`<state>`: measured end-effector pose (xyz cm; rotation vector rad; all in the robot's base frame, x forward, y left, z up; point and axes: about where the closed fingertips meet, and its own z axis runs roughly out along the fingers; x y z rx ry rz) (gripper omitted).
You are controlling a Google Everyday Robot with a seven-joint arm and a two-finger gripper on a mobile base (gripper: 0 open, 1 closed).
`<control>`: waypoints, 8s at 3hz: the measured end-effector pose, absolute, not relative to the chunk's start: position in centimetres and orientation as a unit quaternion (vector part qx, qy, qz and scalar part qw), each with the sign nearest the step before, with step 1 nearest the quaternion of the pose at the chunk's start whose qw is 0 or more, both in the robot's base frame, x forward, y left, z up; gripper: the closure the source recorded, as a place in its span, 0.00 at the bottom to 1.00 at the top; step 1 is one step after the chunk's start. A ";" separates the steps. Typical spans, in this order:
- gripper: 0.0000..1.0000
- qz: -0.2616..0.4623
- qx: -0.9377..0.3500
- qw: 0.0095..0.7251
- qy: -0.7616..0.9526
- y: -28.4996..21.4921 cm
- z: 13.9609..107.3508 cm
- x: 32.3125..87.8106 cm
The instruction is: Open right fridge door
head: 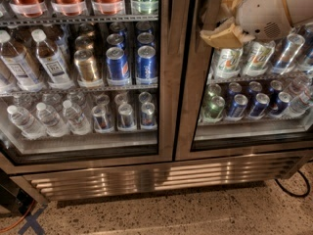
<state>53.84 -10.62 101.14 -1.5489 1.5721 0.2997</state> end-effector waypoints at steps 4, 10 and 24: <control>1.00 0.122 -0.621 0.441 0.636 -11.5 101.7 55.1; 1.00 0.124 -0.618 0.439 0.640 -11.5 102.5 55.1; 0.59 0.095 -0.613 0.442 0.648 -11.9 103.2 55.5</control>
Offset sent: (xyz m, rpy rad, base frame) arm -0.0759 0.0275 0.0361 -0.0220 0.0342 -0.0236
